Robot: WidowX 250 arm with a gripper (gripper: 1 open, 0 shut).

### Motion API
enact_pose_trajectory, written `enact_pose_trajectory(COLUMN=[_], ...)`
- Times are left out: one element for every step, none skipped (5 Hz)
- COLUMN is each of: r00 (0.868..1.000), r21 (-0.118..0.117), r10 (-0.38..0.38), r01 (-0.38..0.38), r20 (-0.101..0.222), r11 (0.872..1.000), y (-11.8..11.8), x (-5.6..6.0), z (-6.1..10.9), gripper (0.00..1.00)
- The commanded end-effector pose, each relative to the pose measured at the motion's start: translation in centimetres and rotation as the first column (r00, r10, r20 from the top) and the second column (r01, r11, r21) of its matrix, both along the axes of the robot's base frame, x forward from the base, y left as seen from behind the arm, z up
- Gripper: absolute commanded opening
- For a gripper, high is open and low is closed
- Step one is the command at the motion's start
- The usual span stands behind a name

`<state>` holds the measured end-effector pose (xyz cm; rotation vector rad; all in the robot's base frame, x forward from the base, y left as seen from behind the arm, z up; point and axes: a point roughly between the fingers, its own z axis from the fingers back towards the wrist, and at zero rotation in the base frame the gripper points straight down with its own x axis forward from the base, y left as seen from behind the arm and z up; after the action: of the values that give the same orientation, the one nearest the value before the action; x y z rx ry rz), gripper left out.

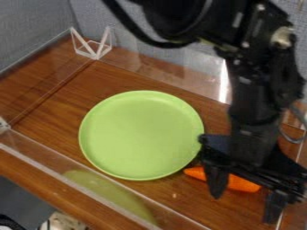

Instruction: Move the carrot from the green plate to the table

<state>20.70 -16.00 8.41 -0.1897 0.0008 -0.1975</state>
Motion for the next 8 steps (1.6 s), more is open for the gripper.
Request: enact_pose_trajectory(r00=[0.998, 0.997, 0.997, 0.996, 0.998, 0.999, 0.999, 0.999], r21=[-0.029, -0.035, -0.041, -0.047, -0.052, -0.056, -0.061, -0.062], r10=[-0.032, -0.053, -0.063, -0.068, -0.045, -0.022, -0.020, -0.018], r01=[0.033, 0.055, 0.066, 0.071, 0.047, 0.025, 0.023, 0.021], r20=[0.047, 0.051, 0.051, 0.050, 0.047, 0.045, 0.042, 0.037], r11=[0.999, 0.998, 0.997, 0.996, 0.998, 0.998, 0.998, 0.998], y=[-1.5, -2.2, -2.9, -2.9, -2.1, -1.4, -1.6, -2.0], x=[0.5, 0.5, 0.5, 0.5, 0.8, 1.1, 1.4, 1.6], z=[0.9, 0.4, 0.1, -0.2, -0.4, -0.7, -1.0, -1.1], gripper=[1.00, 1.00, 1.00, 1.00, 1.00, 1.00, 1.00, 0.00])
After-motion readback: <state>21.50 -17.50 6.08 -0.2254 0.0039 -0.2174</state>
